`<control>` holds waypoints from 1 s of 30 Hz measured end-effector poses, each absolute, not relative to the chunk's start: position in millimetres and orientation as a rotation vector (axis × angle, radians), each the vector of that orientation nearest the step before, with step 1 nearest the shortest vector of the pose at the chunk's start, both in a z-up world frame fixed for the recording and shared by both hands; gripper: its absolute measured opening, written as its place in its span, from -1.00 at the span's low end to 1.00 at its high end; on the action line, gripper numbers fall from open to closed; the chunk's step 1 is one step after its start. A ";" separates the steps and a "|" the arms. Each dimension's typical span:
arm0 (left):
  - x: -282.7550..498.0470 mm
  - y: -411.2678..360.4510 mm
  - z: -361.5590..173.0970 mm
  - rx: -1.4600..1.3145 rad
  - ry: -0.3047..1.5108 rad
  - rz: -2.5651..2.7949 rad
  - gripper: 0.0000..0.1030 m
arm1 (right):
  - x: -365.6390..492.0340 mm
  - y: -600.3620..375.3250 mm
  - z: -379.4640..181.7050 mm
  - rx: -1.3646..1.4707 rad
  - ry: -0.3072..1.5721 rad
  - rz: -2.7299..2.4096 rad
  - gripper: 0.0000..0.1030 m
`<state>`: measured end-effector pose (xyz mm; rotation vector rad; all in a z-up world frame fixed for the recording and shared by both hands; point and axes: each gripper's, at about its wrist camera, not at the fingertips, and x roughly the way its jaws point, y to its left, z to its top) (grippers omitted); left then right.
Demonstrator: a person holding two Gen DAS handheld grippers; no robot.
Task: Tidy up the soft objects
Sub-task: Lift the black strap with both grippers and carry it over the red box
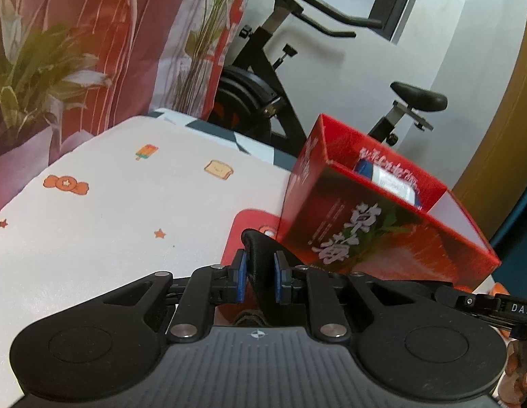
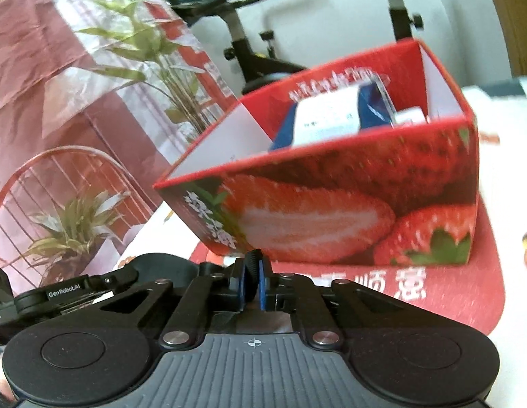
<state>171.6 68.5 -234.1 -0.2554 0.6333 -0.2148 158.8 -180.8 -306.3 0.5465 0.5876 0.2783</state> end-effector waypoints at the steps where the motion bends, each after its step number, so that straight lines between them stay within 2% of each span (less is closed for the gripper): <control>1: 169.8 68.4 -231.2 -0.254 0.621 -0.216 -0.67 | 157.5 -180.4 -302.7 0.534 0.576 0.280 -0.87; 15: 154.6 64.0 -183.3 -0.247 0.455 -0.258 -0.68 | 143.9 -173.6 -247.1 0.345 0.410 0.290 -0.88; 30: 192.0 38.5 -146.0 -0.241 0.444 -0.360 -0.68 | 153.5 -197.9 -204.4 0.295 0.316 0.209 -0.91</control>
